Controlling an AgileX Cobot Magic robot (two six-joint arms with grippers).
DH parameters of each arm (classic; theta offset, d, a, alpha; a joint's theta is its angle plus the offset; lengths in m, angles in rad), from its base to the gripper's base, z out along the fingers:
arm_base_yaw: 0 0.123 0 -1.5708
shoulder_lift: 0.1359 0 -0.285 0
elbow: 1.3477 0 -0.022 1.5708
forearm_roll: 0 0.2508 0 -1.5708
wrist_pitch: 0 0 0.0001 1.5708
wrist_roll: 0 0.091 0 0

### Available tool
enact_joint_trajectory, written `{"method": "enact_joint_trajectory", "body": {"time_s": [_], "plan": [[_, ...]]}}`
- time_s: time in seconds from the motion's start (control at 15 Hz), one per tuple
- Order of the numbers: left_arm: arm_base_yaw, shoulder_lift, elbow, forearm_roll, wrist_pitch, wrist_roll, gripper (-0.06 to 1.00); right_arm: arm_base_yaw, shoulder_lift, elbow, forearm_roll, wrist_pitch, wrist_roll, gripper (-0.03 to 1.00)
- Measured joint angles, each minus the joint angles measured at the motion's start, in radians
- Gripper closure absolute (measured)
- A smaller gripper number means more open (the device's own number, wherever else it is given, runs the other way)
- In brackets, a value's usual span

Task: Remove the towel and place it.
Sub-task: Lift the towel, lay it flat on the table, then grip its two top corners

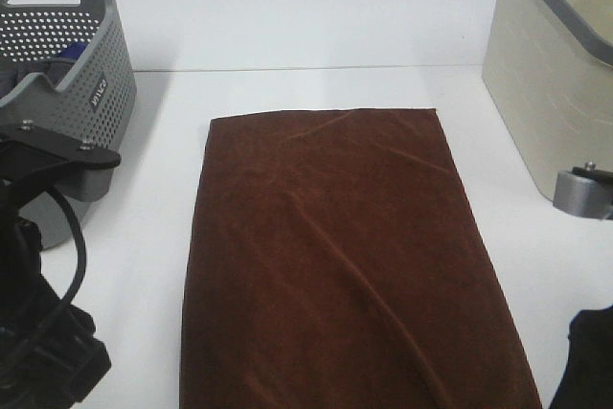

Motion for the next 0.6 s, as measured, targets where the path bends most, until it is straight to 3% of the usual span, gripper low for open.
{"method": "enact_joint_trajectory", "body": {"time_s": [0.4,0.6], "plan": [[0.005,0.001,-0.128,0.26,-0.166,-0.113,0.33,0.0,0.023,-0.224,-0.091,-0.203,0.015,0.4],[0.079,0.025,-0.217,0.305,-0.264,-0.139,0.33,0.0,0.138,-0.379,-0.141,-0.243,0.032,0.44]]}}
